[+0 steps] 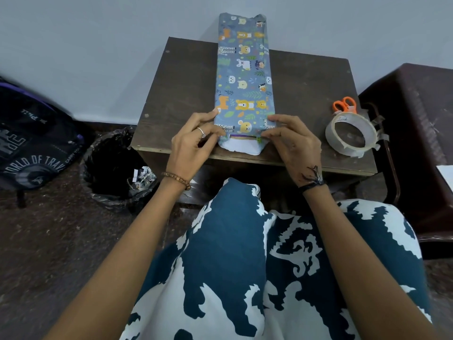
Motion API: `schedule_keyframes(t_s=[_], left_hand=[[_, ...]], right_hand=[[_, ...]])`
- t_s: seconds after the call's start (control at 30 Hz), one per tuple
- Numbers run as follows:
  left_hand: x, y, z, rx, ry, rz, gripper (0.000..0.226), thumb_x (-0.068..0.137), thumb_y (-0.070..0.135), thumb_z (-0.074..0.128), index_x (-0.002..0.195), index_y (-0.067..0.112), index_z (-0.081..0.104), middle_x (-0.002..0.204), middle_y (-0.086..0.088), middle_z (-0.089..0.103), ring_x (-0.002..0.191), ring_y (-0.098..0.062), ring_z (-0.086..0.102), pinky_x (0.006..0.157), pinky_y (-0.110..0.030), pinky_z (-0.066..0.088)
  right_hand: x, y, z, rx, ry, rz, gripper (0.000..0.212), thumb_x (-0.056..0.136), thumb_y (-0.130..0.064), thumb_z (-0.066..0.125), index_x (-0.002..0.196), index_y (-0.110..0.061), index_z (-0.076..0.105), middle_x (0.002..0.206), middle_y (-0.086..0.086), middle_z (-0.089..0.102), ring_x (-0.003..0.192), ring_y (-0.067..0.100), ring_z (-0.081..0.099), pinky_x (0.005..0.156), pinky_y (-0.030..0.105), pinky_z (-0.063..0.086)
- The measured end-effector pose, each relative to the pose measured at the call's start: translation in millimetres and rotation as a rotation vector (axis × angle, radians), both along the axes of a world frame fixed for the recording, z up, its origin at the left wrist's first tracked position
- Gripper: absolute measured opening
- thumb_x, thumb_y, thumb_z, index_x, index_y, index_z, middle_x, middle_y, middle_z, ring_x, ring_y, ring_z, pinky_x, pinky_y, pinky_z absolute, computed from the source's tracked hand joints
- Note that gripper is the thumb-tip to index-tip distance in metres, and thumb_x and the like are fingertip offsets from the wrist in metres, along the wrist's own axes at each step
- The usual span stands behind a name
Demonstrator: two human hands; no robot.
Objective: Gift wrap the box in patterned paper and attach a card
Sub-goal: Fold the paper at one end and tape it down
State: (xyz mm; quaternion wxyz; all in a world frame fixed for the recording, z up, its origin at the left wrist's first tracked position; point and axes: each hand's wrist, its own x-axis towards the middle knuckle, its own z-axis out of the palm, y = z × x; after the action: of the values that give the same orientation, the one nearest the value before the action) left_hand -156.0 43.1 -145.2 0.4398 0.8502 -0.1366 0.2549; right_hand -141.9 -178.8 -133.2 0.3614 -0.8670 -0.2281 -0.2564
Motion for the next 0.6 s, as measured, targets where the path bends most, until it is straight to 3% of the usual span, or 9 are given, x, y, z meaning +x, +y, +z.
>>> schedule_keyframes(t_s=[0.27,0.43,0.6], left_hand=[[-5,16,2,0.218,0.099,-0.172,0.031,0.082,0.029,0.058,0.105,0.009,0.063,0.138,0.005,0.043,0.118,-0.01,0.052,0.096,-0.035,0.048],[-2,20,3,0.296,0.152,-0.212,0.045,0.077,0.045,0.061,0.11,0.013,0.058,0.142,0.004,0.038,0.117,-0.014,0.052,0.097,-0.037,0.048],[-1,20,2,0.249,0.174,-0.202,0.04,0.077,0.035,0.069,0.108,0.012,0.06,0.14,0.004,0.041,0.118,-0.013,0.051,0.099,-0.036,0.046]], right_hand=[[-2,-17,8,-0.274,0.042,0.156,0.025,0.089,-0.021,0.06,0.108,-0.008,0.069,0.132,0.004,0.052,0.11,0.015,0.056,0.096,0.035,0.048],[-1,-15,7,-0.351,0.072,0.127,0.027,0.085,-0.03,0.063,0.102,-0.01,0.069,0.13,0.007,0.05,0.106,0.021,0.051,0.094,0.037,0.045],[2,-14,12,-0.414,0.061,0.118,0.025,0.083,-0.033,0.064,0.094,-0.013,0.073,0.127,0.008,0.052,0.101,0.025,0.05,0.085,0.04,0.048]])
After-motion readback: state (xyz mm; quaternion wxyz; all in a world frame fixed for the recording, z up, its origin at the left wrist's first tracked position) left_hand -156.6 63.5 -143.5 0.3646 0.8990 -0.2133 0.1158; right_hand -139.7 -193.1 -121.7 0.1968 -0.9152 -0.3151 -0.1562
